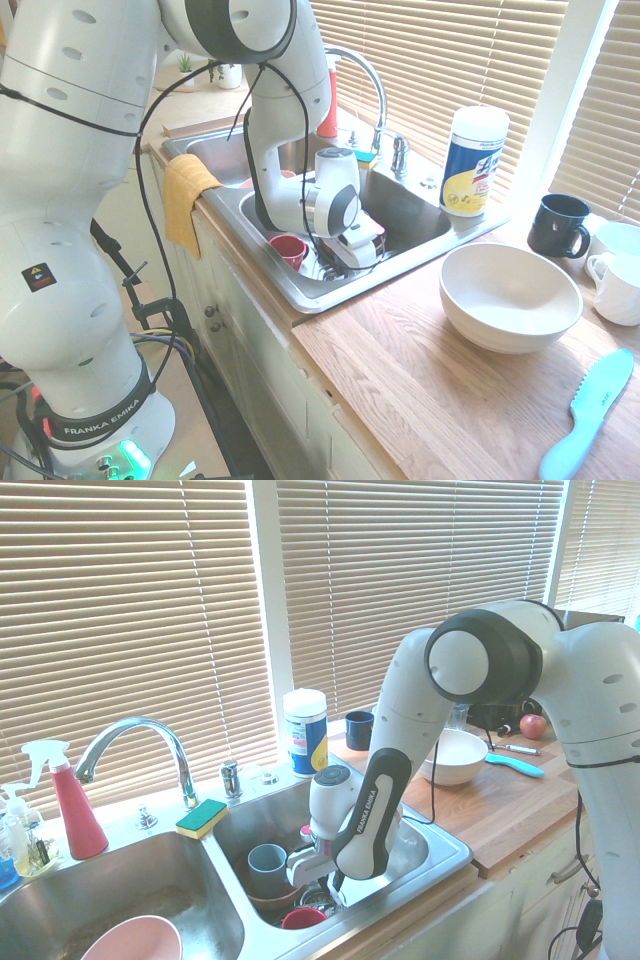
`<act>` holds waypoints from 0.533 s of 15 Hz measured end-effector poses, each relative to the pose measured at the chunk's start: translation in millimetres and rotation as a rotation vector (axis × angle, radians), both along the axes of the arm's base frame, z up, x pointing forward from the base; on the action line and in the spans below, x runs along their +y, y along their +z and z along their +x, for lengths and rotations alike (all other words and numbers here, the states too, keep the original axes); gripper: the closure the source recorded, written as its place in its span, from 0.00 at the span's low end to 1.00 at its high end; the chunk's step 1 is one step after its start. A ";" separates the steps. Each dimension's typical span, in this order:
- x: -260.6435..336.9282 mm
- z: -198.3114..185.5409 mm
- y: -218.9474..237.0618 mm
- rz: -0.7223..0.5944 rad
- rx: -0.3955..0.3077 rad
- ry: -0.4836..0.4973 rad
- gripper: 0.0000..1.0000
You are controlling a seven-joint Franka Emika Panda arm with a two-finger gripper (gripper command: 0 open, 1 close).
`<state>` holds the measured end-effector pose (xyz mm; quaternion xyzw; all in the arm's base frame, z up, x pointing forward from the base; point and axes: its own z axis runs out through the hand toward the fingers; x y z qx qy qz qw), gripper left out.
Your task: Put the knife into the sink
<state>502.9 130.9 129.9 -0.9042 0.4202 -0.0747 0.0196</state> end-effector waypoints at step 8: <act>-6.4 4.9 76.8 0.013 -0.035 0.023 0.00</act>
